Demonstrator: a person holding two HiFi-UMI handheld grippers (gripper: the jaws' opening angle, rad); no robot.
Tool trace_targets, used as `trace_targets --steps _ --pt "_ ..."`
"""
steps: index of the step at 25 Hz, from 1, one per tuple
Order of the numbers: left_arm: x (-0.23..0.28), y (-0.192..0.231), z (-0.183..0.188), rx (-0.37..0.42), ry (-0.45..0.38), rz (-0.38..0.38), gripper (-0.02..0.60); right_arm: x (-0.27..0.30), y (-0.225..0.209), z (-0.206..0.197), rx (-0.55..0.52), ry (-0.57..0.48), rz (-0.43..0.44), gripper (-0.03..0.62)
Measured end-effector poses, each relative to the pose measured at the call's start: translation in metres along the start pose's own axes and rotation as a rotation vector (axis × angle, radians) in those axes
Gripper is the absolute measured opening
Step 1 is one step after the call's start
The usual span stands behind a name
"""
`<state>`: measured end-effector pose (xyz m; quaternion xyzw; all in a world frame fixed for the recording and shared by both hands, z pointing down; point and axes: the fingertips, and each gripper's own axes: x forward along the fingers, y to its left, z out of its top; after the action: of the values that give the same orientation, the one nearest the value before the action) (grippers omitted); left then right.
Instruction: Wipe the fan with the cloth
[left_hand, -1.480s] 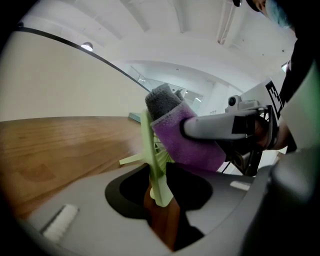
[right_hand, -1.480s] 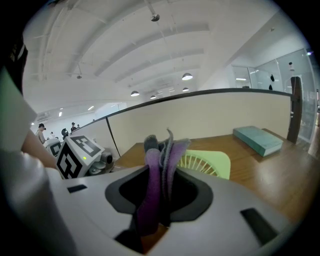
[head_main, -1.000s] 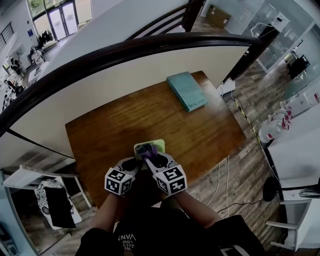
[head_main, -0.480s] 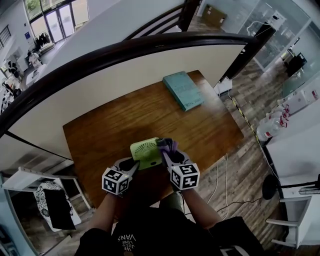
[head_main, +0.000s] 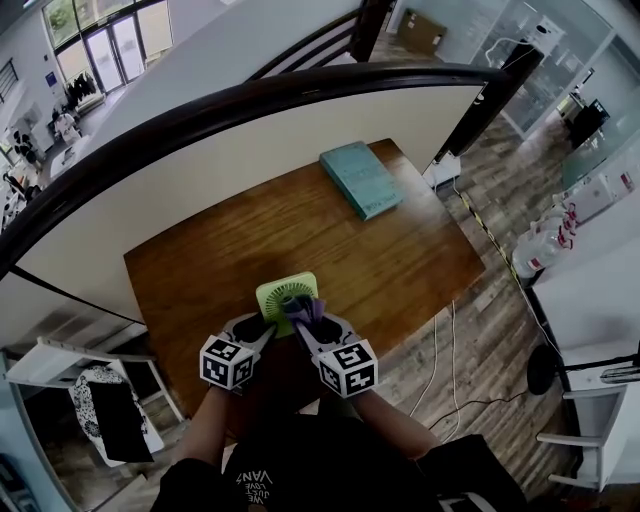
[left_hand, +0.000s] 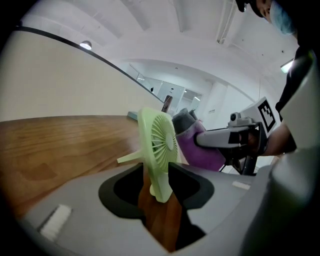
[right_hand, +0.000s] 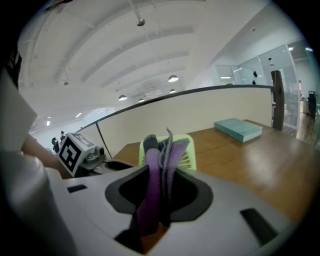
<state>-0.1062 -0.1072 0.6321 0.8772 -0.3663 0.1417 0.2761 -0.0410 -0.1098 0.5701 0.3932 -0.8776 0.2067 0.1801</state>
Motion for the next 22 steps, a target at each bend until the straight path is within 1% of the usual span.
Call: trace_targets --steps 3,6,9,12,16,22 --pt "-0.006 0.001 0.001 0.004 -0.002 -0.001 0.143 0.012 0.025 -0.009 -0.036 0.024 0.050 0.110" --pt "-0.011 0.004 -0.006 0.009 0.021 0.014 0.143 0.024 0.041 -0.014 -0.092 0.048 0.074 0.110" --pt "-0.016 0.007 -0.011 0.010 0.042 0.032 0.143 0.034 0.042 -0.019 -0.102 0.070 0.074 0.110" --pt "-0.017 0.008 -0.012 0.006 0.041 0.040 0.143 0.036 0.037 -0.021 -0.101 0.077 0.071 0.110" --pt "-0.015 0.010 -0.008 -0.004 0.030 0.047 0.143 0.028 0.021 -0.021 -0.069 0.069 0.038 0.110" --pt "-0.010 0.010 -0.009 -0.015 0.028 0.039 0.143 0.006 -0.026 -0.032 -0.005 0.076 -0.071 0.110"
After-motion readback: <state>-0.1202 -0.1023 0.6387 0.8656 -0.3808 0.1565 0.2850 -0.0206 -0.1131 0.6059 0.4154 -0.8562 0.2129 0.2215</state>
